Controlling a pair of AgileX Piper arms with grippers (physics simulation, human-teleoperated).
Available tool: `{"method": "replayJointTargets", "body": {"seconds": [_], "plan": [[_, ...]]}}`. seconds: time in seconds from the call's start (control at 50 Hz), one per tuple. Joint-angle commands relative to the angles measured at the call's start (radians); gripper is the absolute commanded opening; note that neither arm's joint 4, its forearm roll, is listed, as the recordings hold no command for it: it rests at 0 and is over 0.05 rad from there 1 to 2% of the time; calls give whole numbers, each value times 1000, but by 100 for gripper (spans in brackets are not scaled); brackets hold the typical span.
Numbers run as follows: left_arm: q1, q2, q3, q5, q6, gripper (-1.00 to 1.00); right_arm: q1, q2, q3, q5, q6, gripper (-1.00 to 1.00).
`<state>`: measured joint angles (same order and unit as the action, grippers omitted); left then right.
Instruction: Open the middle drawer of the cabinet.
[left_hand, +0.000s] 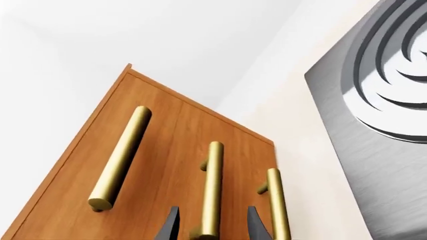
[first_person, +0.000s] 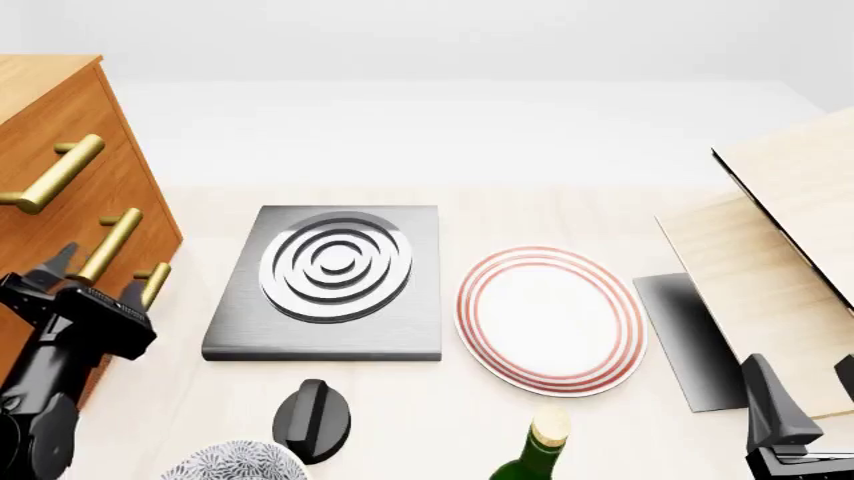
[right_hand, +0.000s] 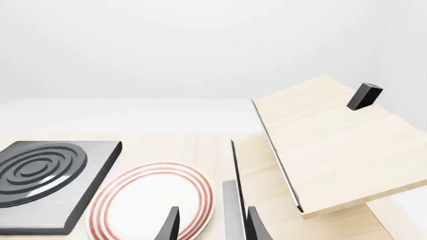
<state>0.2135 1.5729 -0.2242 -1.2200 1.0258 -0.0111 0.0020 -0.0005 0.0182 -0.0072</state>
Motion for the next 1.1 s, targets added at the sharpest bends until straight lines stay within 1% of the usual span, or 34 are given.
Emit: {"method": "replayJointTargets", "body": {"seconds": [0.02,0.26,0.48,1.1], "plan": [[20,-27,-24,0,-26,100,2,-2,0,0,2,100],[22,-17,-33,0,-33,100,2,-2,0,0,3,100],[37,30,-67,0,-25,100,2,-2,0,0,3,100],[31,109,-119,0,4,100,2,-2,0,0,3,100]]}}
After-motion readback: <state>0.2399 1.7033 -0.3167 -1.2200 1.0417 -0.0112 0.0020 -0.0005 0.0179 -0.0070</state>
